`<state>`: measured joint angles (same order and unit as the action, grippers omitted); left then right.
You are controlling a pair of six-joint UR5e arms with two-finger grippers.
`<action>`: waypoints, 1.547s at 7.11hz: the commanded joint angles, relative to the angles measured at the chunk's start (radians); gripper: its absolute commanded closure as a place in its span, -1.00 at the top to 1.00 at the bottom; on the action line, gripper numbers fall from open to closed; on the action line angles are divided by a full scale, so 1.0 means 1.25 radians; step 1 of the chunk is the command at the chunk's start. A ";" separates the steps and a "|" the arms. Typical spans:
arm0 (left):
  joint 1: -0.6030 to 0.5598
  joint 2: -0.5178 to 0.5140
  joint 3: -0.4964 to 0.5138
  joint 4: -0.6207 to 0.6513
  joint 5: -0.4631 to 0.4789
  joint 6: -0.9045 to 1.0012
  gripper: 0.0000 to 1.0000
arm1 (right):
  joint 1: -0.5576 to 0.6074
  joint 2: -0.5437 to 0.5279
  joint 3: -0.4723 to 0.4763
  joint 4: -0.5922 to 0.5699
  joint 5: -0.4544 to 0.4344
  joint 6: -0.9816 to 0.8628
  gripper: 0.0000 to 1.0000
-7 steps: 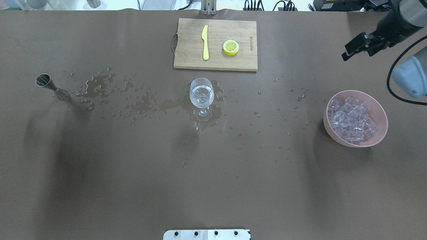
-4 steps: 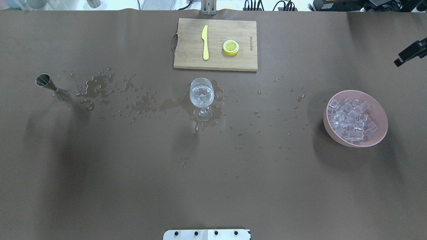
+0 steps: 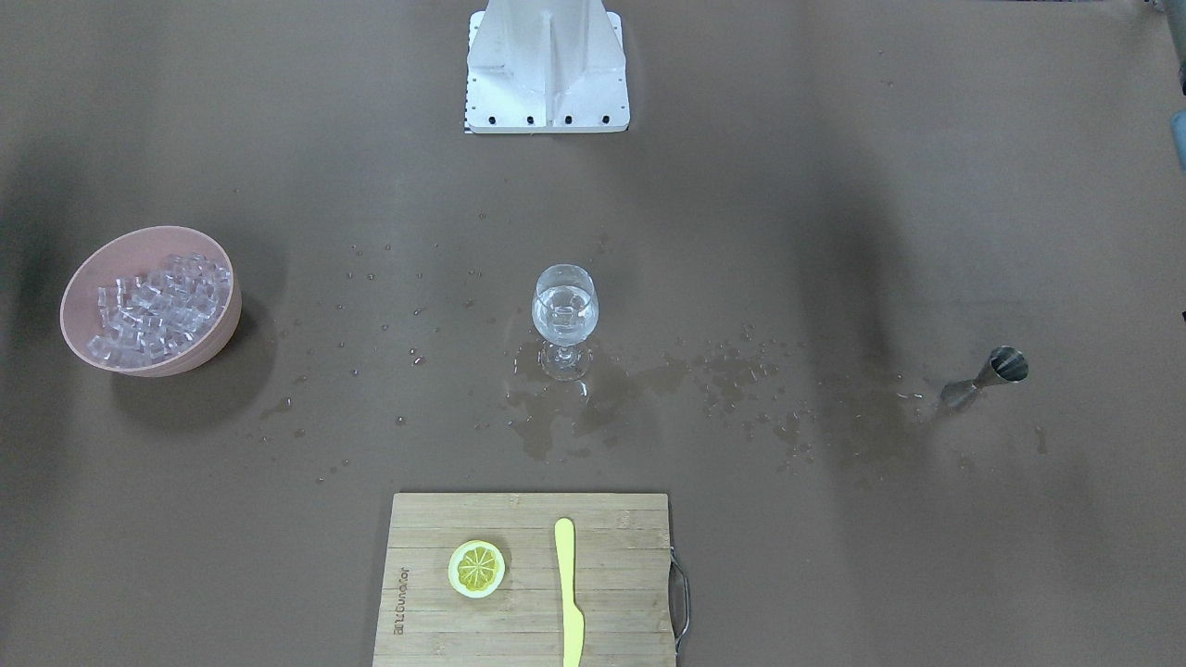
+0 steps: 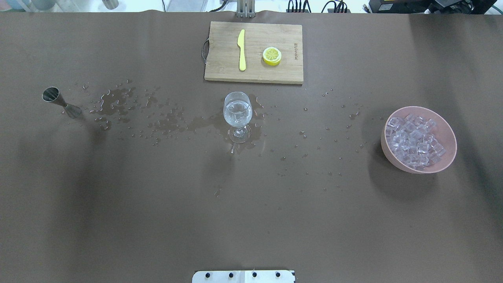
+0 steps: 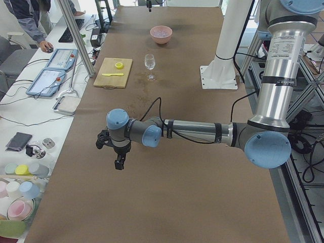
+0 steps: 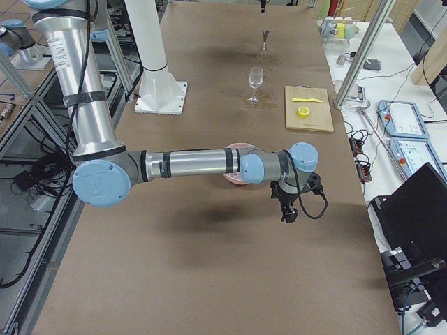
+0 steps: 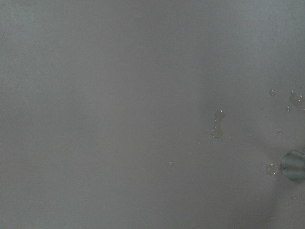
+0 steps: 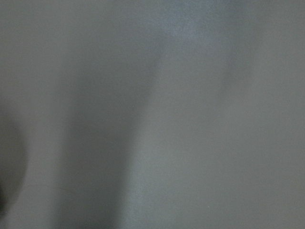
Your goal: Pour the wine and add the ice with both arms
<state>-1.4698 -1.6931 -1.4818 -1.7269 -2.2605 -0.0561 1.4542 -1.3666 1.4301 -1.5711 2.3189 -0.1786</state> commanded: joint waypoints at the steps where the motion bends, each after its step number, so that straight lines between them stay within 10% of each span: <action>1: -0.112 0.001 0.029 0.039 -0.016 0.090 0.96 | 0.036 0.005 -0.004 -0.017 0.008 -0.002 0.99; 6: -0.110 -0.015 0.022 0.034 -0.135 0.072 0.96 | 0.042 0.010 0.000 -0.015 -0.001 -0.004 0.99; 11: -0.110 -0.025 -0.018 0.040 -0.088 0.068 0.96 | -0.032 -0.003 -0.019 -0.003 0.032 -0.003 1.00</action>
<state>-1.6078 -1.7293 -1.4925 -1.6754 -2.3669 0.0305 1.4156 -1.3586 1.4104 -1.5786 2.3516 -0.1798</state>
